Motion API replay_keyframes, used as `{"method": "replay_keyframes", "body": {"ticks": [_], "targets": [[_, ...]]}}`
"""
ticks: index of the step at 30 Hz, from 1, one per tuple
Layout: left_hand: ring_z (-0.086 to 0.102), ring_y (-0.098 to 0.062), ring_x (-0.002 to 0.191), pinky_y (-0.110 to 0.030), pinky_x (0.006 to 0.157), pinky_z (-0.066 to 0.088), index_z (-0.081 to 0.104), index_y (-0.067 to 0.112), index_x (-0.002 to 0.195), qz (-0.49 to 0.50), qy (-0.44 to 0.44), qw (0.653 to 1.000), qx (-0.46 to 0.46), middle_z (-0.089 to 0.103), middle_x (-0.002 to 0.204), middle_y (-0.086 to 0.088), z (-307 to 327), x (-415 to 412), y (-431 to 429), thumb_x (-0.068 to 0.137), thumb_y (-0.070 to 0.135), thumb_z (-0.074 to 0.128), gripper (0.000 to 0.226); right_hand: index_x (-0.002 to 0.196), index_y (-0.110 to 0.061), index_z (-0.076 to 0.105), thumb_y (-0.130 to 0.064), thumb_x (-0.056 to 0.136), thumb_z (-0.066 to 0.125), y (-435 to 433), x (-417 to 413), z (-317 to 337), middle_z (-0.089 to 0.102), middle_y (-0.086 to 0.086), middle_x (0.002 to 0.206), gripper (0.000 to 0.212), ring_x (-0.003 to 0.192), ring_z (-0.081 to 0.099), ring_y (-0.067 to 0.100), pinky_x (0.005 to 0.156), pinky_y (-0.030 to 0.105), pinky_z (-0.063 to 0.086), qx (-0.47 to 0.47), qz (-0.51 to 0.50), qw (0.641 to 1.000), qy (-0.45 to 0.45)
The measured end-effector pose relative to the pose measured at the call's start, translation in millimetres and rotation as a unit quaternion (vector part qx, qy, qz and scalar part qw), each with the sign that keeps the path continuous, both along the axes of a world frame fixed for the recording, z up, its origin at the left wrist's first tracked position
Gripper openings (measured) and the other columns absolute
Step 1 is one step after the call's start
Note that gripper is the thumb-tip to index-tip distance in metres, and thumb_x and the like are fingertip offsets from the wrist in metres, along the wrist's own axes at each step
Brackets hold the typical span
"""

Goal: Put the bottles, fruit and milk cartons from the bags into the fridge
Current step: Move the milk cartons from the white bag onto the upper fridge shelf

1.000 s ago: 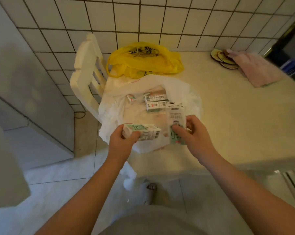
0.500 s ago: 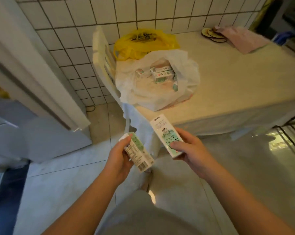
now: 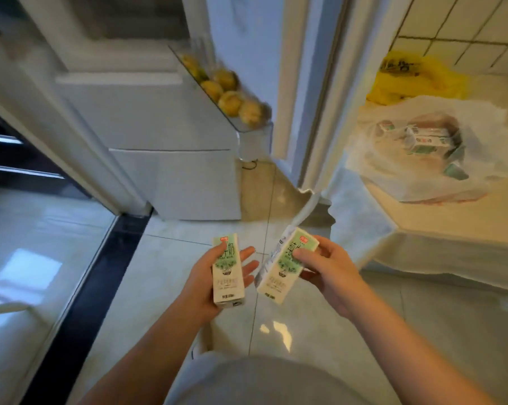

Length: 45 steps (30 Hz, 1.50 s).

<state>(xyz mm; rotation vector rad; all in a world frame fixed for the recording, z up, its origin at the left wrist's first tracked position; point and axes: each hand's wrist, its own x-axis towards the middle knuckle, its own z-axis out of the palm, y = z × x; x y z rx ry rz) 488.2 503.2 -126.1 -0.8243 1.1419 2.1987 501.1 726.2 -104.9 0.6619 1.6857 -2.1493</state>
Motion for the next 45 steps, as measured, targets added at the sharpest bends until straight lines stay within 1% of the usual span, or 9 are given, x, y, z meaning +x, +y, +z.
{"method": "replay_keyframes", "body": {"ticks": [7,13,18,20,26,32,37,42,45], "targets": [[0.071,-0.033,0.105,-0.047,0.082,0.06,0.066,0.013,0.122,0.005,0.054,0.993,-0.104,0.072,0.113,-0.017,12.4,-66.6,-146.2,0.096,0.037,0.058,0.036,0.118,-0.01,0.063,-0.02,0.092,0.066,-164.6,-78.3,-2.4,0.075,0.013,0.102,0.028,0.094,0.073,0.029,0.083,0.045,0.059,-0.032,0.034,0.999,-0.014],[0.07,-0.026,0.094,-0.043,0.076,0.057,0.07,0.027,0.11,-0.045,0.132,0.971,-0.194,0.073,0.097,-0.005,46.5,-148.5,-258.0,0.095,0.046,0.059,0.027,0.107,-0.024,0.071,-0.036,0.095,0.063,-290.5,-158.5,26.0,0.072,0.004,0.086,0.019,0.075,0.067,0.019,0.062,0.031,0.053,0.018,0.017,0.999,0.037],[0.071,-0.016,0.088,-0.038,0.076,0.055,0.07,0.031,0.104,-0.037,0.239,0.945,-0.22,0.073,0.086,0.007,87.6,-218.3,-312.3,0.099,0.045,0.054,0.022,0.108,-0.03,0.071,-0.04,0.094,0.063,-364.8,-223.6,60.3,0.07,0.017,0.107,0.019,0.088,0.069,0.031,0.079,0.055,0.055,0.053,-0.017,0.991,0.122],[0.072,-0.009,0.079,-0.033,0.073,0.055,0.068,0.029,0.104,-0.031,0.285,0.93,-0.23,0.073,0.079,0.011,106.1,-243.8,-326.6,0.102,0.041,0.05,0.022,0.11,-0.029,0.07,-0.04,0.095,0.062,-385.3,-248.6,76.8,0.071,0.015,0.106,0.021,0.088,0.07,0.031,0.08,0.054,0.057,0.057,-0.032,0.986,0.155],[0.073,-0.01,0.086,-0.025,0.07,0.058,0.062,0.026,0.115,-0.021,0.4,0.875,-0.272,0.074,0.095,0.004,162.4,-319.9,-343.7,0.104,0.04,0.043,0.026,0.114,-0.026,0.069,-0.036,0.097,0.059,-417.0,-324.3,131.5,0.073,0.008,0.103,0.022,0.094,0.071,0.028,0.078,0.048,0.06,0.082,-0.061,0.955,0.28],[0.072,-0.003,0.084,-0.014,0.063,0.054,0.06,0.03,0.117,0.019,0.503,0.82,-0.272,0.073,0.093,0.012,226.9,-412.3,-343.8,0.104,0.041,0.042,0.024,0.121,-0.02,0.064,-0.029,0.097,0.059,-428.1,-414.3,194.9,0.075,0.001,0.103,0.026,0.092,0.073,0.018,0.074,0.031,0.058,0.083,-0.076,0.91,0.399],[0.074,-0.011,0.085,-0.02,0.066,0.057,0.06,0.026,0.117,0.062,0.558,0.785,-0.26,0.075,0.096,0.004,284.5,-489.0,-332.8,0.104,0.037,0.043,0.024,0.12,-0.017,0.064,-0.025,0.096,0.061,-424.9,-496.1,250.4,0.074,0.005,0.104,0.025,0.094,0.073,0.023,0.08,0.038,0.06,0.062,-0.088,0.878,0.467],[0.074,-0.01,0.081,-0.018,0.062,0.055,0.056,0.027,0.121,0.085,0.611,0.745,-0.253,0.074,0.092,0.011,351.8,-562.2,-315.6,0.1,0.043,0.044,0.028,0.121,-0.012,0.061,-0.018,0.096,0.061,-414.4,-569.9,317.9,0.075,0.005,0.099,0.026,0.088,0.073,0.019,0.068,0.026,0.057,0.034,-0.1,0.836,0.539],[0.075,-0.017,0.088,-0.028,0.07,0.059,0.054,0.021,0.129,0.105,0.651,0.712,-0.241,0.075,0.101,0.001,392.7,-600.2,-303.9,0.098,0.046,0.045,0.041,0.12,-0.013,0.062,-0.016,0.097,0.061,-408.8,-608.1,360.2,0.075,0.003,0.098,0.023,0.087,0.073,0.017,0.066,0.025,0.057,0.026,-0.107,0.808,0.578]]}}
